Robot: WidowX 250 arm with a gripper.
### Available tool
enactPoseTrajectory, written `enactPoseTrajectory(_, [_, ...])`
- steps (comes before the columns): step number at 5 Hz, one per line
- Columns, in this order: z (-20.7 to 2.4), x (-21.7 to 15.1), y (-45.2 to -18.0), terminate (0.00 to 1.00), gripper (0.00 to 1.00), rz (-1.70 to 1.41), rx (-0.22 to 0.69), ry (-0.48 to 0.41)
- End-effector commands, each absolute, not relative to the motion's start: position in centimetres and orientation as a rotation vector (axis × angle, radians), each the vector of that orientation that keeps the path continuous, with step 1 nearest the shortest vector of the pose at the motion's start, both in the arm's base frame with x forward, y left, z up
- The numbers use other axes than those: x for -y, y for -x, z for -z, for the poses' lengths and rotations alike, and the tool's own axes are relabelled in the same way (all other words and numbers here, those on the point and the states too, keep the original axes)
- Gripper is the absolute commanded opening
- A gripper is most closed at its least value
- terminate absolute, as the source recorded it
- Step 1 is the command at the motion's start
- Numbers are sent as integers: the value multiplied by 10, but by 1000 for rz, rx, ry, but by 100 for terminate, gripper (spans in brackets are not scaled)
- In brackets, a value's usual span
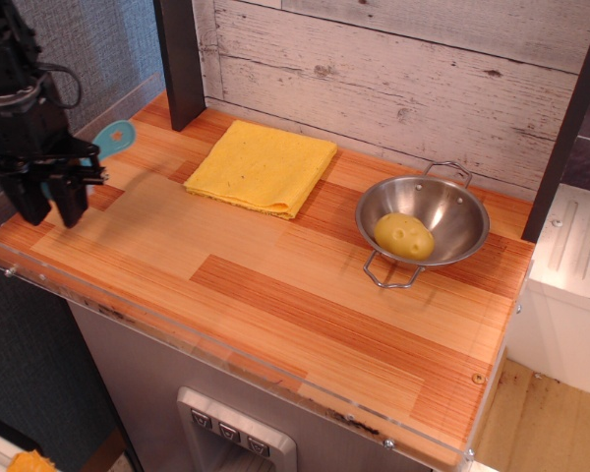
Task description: Pick up the brush and place it in the middle left of the table
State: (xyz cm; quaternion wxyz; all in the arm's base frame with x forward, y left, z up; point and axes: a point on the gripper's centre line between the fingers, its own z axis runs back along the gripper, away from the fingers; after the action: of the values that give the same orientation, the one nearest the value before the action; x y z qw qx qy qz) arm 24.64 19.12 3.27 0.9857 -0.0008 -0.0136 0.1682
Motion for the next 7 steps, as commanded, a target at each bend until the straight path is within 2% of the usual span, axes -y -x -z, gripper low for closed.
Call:
enactPoseTrajectory(1, [-61,-190,-245,0,100,-327,66,-27])
enactPoseTrajectory(2, [-85,-177,-243,0,100,-251,67,-41])
enactPoseTrajectory(3, [-120,-144,-239,0,100,-183,93,-82])
enactPoseTrajectory(4, [-133,-107,-240,0,100,-169,109,-79])
enactPoseTrajectory(5, [-132,-84,-244,0,100,-115,111,-50])
enactPoseTrajectory(7, [-122,-64,-259,0,100,14,119,-13])
